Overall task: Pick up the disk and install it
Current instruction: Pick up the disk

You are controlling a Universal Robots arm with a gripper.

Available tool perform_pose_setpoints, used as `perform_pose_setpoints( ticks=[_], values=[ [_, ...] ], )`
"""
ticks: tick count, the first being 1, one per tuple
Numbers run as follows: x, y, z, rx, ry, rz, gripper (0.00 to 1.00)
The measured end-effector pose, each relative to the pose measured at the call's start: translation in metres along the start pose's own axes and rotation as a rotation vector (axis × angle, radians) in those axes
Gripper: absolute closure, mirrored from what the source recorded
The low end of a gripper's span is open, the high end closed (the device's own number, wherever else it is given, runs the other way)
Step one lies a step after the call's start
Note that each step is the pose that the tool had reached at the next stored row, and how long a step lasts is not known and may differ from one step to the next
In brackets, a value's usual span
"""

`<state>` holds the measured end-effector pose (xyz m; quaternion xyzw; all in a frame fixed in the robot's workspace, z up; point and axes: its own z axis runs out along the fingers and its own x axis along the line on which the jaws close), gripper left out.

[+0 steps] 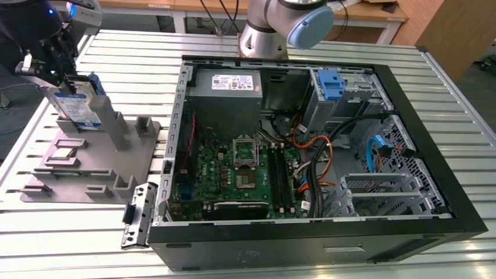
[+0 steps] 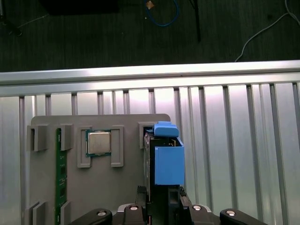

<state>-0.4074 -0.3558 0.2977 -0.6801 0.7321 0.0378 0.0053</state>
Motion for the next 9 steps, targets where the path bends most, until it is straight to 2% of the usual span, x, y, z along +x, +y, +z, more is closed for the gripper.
perform_pose_setpoints(
  ticks=[9],
  values=[
    [0.0001, 0.0, 0.0, 0.0, 0.0, 0.0, 0.65]
  ],
)
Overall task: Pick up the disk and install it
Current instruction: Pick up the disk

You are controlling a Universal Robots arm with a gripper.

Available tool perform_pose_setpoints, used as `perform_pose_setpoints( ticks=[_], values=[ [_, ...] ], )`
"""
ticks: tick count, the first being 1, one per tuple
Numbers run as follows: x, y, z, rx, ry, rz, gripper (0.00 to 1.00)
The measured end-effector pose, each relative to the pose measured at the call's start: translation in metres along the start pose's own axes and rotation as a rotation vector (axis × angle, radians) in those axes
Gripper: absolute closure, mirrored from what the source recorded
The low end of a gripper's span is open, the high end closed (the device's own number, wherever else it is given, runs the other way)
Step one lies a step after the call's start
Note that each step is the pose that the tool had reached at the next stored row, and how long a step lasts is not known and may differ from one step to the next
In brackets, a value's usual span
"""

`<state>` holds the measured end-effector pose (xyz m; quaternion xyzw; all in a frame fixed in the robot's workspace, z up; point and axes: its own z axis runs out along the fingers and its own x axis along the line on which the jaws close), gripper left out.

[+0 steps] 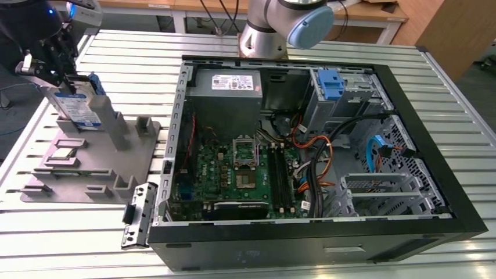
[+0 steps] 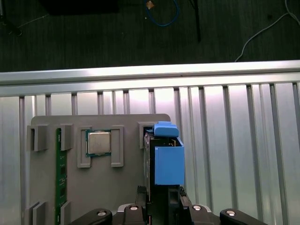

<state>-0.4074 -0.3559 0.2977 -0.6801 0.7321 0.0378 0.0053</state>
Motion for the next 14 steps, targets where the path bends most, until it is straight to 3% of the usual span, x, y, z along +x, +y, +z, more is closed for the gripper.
perform_pose_setpoints(
  ticks=[3, 7, 14],
  values=[
    [0.0, 0.0, 0.0, -0.0002, 0.0001, -0.002, 0.65],
    [0.0, 0.0, 0.0001, -0.0024, 0.0019, -0.041, 0.65],
    [0.0, 0.0, 0.0001, -0.0026, 0.0021, -0.043, 0.65]
  ],
)
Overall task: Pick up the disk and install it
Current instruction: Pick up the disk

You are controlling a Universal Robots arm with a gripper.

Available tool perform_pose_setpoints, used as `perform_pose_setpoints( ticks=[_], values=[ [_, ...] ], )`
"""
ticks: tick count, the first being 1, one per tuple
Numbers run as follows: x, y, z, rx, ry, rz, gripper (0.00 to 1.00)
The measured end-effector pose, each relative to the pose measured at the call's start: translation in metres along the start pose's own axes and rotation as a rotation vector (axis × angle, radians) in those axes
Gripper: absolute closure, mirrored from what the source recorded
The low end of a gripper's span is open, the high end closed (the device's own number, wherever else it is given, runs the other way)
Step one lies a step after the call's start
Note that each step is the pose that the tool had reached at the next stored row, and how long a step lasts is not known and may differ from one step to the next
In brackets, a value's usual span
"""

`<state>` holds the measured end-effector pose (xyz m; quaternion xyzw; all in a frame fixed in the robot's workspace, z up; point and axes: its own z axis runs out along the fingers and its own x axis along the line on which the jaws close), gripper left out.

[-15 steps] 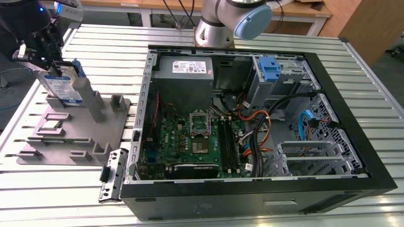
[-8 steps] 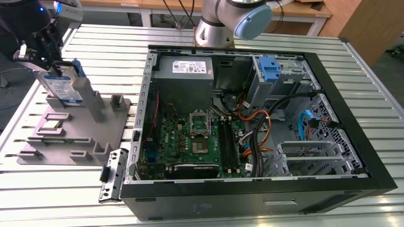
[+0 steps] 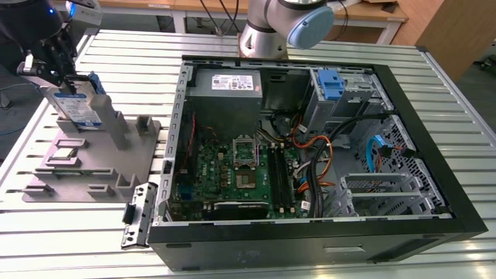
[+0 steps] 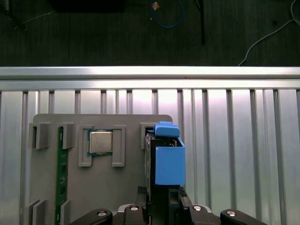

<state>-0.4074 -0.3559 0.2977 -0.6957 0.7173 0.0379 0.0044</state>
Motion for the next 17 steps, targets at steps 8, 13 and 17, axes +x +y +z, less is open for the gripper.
perform_pose_setpoints(
  ticks=[8, 13, 17],
  values=[
    [0.0, 0.0, 0.0001, 0.0014, -0.0012, 0.024, 0.65],
    [-0.0004, 0.0003, -0.0065, 0.0015, -0.0012, 0.024, 0.65],
    [-0.0012, 0.0009, -0.0194, 0.0014, -0.0012, 0.024, 0.65]
  ],
)
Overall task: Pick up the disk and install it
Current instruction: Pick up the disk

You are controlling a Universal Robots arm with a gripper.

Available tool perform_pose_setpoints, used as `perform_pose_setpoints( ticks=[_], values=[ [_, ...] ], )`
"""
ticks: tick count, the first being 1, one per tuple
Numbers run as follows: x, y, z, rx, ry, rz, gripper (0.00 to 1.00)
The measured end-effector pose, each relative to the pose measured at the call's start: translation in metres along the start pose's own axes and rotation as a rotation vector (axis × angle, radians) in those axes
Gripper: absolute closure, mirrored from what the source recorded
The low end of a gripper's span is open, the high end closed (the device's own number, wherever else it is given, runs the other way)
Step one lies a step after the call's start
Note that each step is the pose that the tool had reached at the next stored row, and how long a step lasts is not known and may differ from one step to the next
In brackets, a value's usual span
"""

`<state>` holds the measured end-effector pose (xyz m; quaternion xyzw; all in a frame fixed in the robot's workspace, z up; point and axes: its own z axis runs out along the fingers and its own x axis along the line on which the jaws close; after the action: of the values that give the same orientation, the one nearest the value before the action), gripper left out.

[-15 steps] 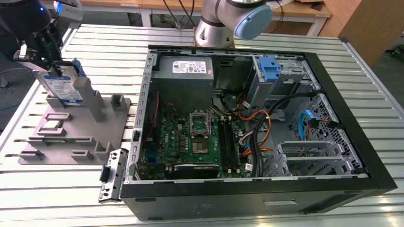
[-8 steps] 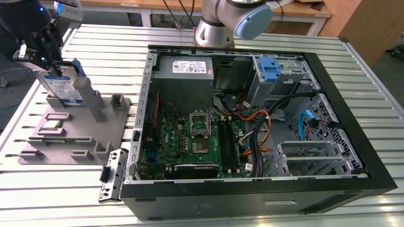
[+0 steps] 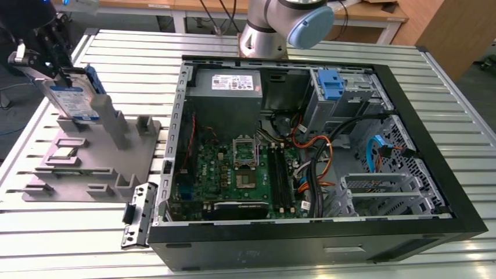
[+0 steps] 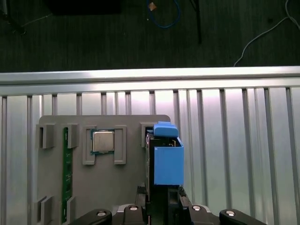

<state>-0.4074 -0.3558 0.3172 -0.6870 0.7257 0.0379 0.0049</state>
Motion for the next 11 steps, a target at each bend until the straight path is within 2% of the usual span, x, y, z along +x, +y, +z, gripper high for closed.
perform_pose_setpoints(
  ticks=[2, 11],
  values=[
    [-0.0003, 0.0003, -0.0048, -0.0001, 0.0001, 0.0, 0.65],
    [-0.0003, 0.0003, -0.0056, 0.0, -0.0001, 0.0, 0.65]
  ],
)
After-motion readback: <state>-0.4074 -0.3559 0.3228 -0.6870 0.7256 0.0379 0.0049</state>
